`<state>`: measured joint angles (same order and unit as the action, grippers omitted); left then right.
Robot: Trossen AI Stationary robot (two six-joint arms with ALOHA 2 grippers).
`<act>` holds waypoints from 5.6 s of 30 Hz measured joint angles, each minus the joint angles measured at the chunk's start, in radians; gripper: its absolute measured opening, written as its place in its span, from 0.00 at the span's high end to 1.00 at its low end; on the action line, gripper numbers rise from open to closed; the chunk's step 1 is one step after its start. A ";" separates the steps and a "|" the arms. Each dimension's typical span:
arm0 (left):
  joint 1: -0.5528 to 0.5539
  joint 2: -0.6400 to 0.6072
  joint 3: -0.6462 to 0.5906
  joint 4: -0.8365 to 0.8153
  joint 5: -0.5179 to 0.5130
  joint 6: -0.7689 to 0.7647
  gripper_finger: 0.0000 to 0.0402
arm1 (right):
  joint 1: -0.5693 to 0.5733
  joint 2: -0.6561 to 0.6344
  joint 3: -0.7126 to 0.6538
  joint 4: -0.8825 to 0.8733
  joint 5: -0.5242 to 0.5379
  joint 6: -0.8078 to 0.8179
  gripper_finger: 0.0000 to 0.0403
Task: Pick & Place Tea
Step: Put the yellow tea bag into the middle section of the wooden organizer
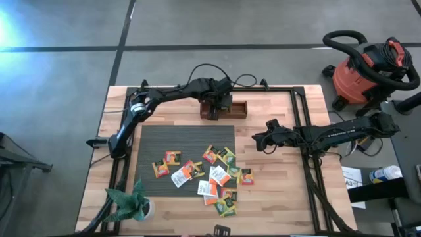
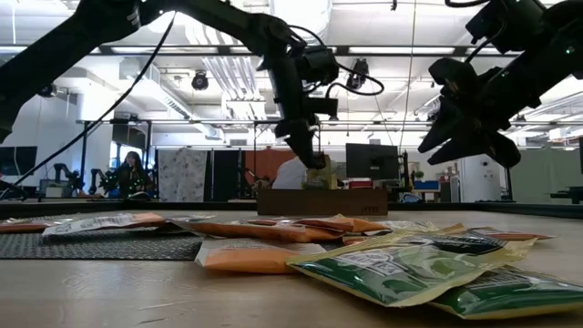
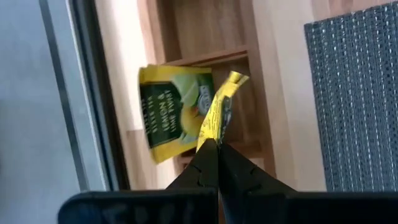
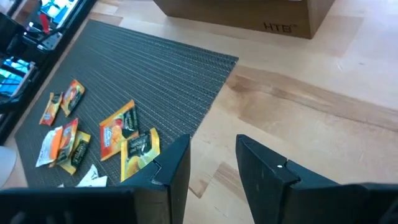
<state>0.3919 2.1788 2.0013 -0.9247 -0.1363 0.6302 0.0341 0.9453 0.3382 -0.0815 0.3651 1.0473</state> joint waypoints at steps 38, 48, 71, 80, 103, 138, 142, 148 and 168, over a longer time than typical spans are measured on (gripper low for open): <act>0.005 0.043 -0.012 0.129 0.000 -0.084 1.00 | 0.000 0.001 -0.001 -0.043 -0.002 0.025 0.68; 0.002 0.046 -0.012 0.194 -0.011 -0.073 0.83 | 0.000 0.001 -0.002 -0.043 -0.002 0.025 0.68; -0.124 -0.129 -0.136 0.103 0.193 -0.484 0.79 | -0.002 0.095 -0.005 -0.026 -0.179 0.057 0.68; -0.231 -0.214 -0.474 0.324 0.255 -0.628 0.79 | -0.003 0.345 0.013 0.313 -0.331 0.084 0.68; -0.235 -0.283 -0.820 0.823 0.450 -1.006 0.79 | 0.038 0.653 0.234 0.314 -0.434 0.104 0.68; -0.244 -0.182 -0.839 0.859 0.519 -1.292 0.79 | 0.025 0.789 0.264 0.377 -0.395 0.051 0.80; -0.244 -0.188 -0.842 0.891 0.543 -1.299 0.79 | 0.025 0.790 0.264 0.377 -0.391 0.051 0.80; -0.248 -0.189 -0.828 0.930 0.594 -1.310 0.79 | 0.026 0.791 0.266 0.377 -0.354 0.051 0.82; -0.226 -0.250 -0.623 0.601 0.281 -0.839 1.00 | 0.012 0.555 0.272 0.123 -0.162 -0.074 0.82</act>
<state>0.1654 1.9292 1.3779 -0.3237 0.1444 -0.2092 0.0462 1.5005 0.6102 0.0413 0.2028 0.9733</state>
